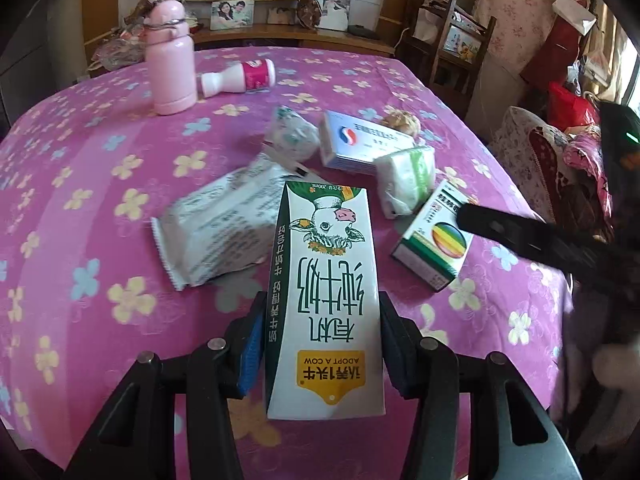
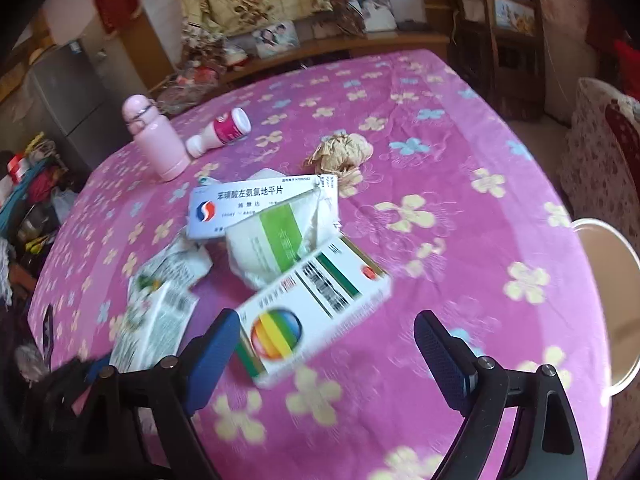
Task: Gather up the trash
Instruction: 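Grasp the milk carton with the left tool while the right tool grasps the rainbow medicine box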
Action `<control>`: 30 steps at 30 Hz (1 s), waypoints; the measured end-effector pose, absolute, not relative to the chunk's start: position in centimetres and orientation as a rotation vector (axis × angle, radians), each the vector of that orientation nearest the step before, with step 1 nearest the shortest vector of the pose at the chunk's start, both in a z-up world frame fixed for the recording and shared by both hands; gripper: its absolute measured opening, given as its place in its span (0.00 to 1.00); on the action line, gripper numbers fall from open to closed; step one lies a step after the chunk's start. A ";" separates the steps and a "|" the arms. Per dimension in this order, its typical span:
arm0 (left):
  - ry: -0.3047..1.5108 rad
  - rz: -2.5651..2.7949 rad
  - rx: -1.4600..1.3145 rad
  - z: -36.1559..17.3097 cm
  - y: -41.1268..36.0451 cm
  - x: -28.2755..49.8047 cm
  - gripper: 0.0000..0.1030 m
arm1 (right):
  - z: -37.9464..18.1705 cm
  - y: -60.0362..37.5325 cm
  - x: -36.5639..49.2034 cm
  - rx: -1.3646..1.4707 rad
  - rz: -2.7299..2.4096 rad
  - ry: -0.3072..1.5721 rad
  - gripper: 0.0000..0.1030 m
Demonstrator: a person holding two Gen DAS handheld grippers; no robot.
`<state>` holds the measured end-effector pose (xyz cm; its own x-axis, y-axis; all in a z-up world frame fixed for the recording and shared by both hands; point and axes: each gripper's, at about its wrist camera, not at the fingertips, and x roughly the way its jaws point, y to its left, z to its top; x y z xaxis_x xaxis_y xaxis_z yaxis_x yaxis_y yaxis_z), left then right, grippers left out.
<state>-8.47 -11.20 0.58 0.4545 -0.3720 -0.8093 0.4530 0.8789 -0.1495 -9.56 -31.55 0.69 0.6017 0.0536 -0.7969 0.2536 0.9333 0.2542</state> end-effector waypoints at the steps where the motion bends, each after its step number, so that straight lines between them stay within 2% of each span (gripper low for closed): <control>1: 0.970 -0.506 0.091 0.6 -10.9 -8.5 0.51 | 0.5 -31.4 -9.0 0.370 -0.119 0.927 0.89; 10: 0.977 -0.491 0.061 0.2 -9.9 -7.9 0.51 | -1.3 -28.5 -5.9 0.286 -0.131 1.003 0.89; 18: 0.974 -0.526 0.050 0.5 -10.9 -8.3 0.51 | -1.0 -31.2 -9.4 0.224 -0.127 1.063 0.88; 26: 0.986 -0.572 0.072 0.6 -13.3 -9.4 0.51 | -0.9 -34.1 -10.6 0.321 -0.137 1.020 0.88; 30: 0.981 -0.569 0.078 1.0 -13.7 -9.5 0.51 | -0.6 -33.0 -9.3 0.252 -0.123 1.002 0.87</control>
